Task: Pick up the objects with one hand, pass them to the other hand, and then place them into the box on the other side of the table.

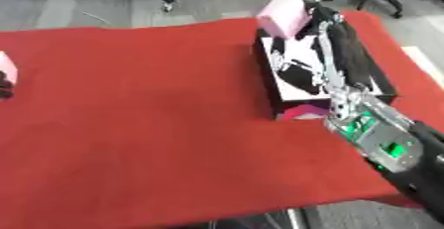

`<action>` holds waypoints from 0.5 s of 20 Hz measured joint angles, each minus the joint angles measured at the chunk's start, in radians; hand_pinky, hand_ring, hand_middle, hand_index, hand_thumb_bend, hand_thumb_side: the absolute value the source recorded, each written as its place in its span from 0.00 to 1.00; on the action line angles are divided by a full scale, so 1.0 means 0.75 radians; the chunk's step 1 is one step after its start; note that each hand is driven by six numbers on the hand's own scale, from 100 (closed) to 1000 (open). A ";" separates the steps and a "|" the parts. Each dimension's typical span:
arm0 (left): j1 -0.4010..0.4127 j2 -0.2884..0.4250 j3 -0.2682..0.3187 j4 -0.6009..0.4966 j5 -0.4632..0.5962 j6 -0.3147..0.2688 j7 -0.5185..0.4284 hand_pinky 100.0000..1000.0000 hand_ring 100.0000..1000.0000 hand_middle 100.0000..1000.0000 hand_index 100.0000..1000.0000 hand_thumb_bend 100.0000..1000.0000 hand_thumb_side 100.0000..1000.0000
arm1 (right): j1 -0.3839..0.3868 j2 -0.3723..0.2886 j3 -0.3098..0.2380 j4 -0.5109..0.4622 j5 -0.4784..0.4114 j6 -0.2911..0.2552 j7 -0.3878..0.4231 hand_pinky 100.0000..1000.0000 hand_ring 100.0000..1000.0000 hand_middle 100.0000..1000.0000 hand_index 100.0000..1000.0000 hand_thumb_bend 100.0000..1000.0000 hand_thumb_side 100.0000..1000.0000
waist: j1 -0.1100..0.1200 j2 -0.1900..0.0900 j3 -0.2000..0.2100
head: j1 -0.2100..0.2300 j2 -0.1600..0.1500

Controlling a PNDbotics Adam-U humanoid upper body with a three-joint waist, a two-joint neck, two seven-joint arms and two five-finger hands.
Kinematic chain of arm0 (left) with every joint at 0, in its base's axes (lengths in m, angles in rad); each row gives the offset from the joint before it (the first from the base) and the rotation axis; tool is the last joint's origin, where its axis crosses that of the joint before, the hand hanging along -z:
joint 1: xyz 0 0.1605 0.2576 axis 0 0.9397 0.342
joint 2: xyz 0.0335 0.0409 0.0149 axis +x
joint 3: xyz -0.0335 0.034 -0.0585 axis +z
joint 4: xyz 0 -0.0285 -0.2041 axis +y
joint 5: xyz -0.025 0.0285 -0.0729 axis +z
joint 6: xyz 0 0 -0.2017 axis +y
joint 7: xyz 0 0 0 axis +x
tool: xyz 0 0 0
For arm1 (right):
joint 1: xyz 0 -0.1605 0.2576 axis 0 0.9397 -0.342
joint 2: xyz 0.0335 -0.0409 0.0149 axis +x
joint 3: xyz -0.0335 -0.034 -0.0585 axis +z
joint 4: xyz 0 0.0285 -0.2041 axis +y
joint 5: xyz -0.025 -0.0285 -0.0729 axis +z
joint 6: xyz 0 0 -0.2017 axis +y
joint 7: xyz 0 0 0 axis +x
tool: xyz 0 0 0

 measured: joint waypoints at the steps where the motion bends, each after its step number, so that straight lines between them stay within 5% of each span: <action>1: 0.006 -0.001 0.005 -0.027 0.005 -0.004 0.010 0.72 0.69 0.65 0.76 0.00 0.84 | -0.017 -0.010 -0.012 0.070 -0.044 0.007 0.007 0.46 0.87 0.42 0.34 0.00 0.16 | 0.002 0.003 0.013 | -0.015 0.000; 4: 0.017 -0.005 0.015 -0.100 0.018 -0.015 0.030 0.72 0.69 0.65 0.76 0.00 0.81 | -0.073 -0.020 -0.029 0.333 -0.154 0.017 0.017 0.49 0.91 0.46 0.44 0.00 0.17 | 0.006 0.013 0.052 | -0.061 0.000; 9: 0.023 -0.011 0.027 -0.174 0.028 -0.029 0.052 0.72 0.69 0.65 0.76 0.00 0.80 | -0.089 -0.020 -0.032 0.651 -0.299 0.020 0.020 0.56 0.97 0.60 0.70 0.00 0.45 | 0.010 0.021 0.080 | -0.106 0.000; 10: 0.028 -0.011 0.032 -0.181 0.028 -0.030 0.058 0.72 0.69 0.65 0.76 0.00 0.80 | -0.088 -0.020 -0.030 0.679 -0.317 0.020 0.020 0.59 0.99 0.65 0.77 0.15 0.55 | 0.010 0.021 0.081 | -0.110 0.000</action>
